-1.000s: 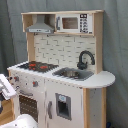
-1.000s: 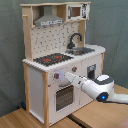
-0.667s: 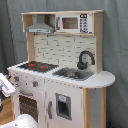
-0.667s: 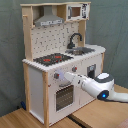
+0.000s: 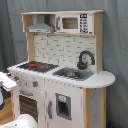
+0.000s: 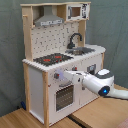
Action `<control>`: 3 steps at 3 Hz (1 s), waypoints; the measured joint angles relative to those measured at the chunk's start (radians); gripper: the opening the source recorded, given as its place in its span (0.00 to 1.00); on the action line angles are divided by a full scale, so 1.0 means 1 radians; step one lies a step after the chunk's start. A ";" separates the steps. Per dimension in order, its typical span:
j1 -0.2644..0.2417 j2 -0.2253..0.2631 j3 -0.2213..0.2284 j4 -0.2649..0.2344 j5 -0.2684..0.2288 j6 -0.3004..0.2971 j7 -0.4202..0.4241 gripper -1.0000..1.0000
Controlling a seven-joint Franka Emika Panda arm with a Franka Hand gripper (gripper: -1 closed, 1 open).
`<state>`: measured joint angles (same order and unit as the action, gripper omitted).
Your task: Play with the kitchen
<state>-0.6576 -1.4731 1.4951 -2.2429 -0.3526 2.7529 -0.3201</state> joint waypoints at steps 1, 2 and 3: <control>0.000 0.000 -0.010 -0.032 -0.011 0.071 -0.073 1.00; 0.005 -0.001 -0.021 -0.082 -0.017 0.156 -0.128 1.00; 0.008 -0.003 -0.012 -0.112 -0.020 0.248 -0.172 1.00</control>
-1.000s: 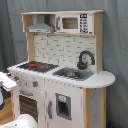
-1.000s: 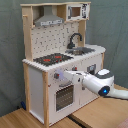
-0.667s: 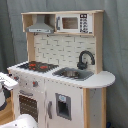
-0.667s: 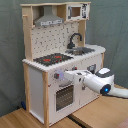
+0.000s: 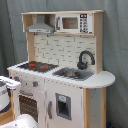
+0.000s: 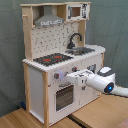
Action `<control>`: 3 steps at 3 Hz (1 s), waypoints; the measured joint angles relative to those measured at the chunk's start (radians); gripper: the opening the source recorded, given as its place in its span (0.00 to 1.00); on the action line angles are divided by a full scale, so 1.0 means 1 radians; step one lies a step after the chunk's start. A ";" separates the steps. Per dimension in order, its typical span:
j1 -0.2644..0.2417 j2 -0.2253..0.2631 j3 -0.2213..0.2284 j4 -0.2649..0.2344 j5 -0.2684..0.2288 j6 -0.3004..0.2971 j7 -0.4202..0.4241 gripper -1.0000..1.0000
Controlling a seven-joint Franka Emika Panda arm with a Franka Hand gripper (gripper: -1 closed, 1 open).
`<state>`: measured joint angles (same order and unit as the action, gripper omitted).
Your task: Play with the kitchen
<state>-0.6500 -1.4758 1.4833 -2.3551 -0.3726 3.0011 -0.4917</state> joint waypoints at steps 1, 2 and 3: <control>-0.027 -0.007 0.066 0.054 0.000 0.042 -0.021 1.00; -0.099 -0.008 0.085 0.135 0.001 0.041 -0.021 1.00; -0.157 -0.008 0.084 0.206 0.002 0.001 -0.022 1.00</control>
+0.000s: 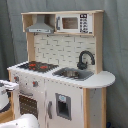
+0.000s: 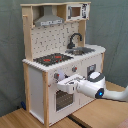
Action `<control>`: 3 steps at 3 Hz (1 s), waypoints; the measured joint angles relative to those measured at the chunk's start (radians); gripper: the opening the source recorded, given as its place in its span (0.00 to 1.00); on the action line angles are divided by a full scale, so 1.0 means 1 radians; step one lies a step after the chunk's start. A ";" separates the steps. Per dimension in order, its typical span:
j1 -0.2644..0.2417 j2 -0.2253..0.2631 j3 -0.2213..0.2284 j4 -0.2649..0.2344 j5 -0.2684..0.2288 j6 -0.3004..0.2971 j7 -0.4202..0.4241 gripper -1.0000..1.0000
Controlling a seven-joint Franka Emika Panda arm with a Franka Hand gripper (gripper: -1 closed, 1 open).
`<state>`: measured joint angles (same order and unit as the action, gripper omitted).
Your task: Play with the kitchen
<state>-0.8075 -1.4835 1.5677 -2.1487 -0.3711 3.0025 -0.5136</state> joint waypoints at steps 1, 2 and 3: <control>-0.059 0.000 0.003 0.075 0.000 -0.043 0.000 1.00; -0.125 0.000 0.011 0.143 0.000 -0.075 0.001 1.00; -0.140 0.000 0.012 0.154 0.000 -0.076 0.002 1.00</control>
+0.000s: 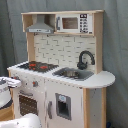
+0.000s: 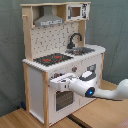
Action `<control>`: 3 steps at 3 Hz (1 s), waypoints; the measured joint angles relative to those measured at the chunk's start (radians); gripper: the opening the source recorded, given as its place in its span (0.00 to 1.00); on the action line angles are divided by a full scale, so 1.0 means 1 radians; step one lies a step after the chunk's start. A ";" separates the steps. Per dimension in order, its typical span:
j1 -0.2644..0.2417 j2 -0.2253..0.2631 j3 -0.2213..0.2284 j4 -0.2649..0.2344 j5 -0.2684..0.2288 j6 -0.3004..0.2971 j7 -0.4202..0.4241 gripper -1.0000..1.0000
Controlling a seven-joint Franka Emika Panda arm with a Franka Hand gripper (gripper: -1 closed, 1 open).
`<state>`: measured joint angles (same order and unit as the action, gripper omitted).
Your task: Play with the kitchen
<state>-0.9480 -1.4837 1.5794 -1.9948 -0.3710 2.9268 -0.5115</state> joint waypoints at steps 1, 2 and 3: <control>0.000 0.000 0.000 0.000 0.000 0.000 0.000 0.00; 0.002 0.007 0.001 -0.007 0.012 0.001 0.112 0.00; 0.001 0.022 0.005 -0.009 0.021 0.010 0.221 0.00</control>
<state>-0.9467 -1.4619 1.5840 -2.0034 -0.3496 2.9370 -0.2906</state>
